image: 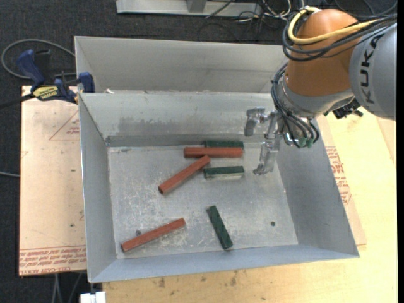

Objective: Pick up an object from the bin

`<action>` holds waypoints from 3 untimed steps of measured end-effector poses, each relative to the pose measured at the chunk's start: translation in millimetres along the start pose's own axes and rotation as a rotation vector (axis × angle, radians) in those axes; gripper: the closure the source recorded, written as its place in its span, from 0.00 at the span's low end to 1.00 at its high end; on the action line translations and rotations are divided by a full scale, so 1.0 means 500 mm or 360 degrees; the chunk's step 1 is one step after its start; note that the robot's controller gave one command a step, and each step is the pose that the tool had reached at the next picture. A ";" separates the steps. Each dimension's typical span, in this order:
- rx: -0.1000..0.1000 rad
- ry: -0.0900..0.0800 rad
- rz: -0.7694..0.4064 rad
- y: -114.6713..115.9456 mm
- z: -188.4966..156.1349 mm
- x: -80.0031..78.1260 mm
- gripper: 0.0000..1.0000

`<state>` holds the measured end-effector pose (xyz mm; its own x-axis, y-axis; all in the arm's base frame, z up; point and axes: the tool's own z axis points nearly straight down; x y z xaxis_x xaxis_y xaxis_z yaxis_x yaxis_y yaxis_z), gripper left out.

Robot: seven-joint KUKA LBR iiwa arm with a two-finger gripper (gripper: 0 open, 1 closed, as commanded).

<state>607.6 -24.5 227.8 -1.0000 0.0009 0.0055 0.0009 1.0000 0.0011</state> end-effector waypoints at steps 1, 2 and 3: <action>-0.0001 -0.0018 -0.0368 0.152 0.317 -0.071 0.00; 0.0000 -0.0018 -0.0722 0.235 0.253 -0.054 0.00; 0.0002 -0.0015 -0.0812 0.274 0.255 -0.061 0.00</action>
Offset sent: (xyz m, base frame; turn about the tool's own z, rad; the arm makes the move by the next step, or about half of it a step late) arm 0.0334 0.0740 -0.1578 -0.2321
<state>637.6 112.6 100.4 -0.8731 -0.4875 -0.0046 -0.4875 0.8731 0.0001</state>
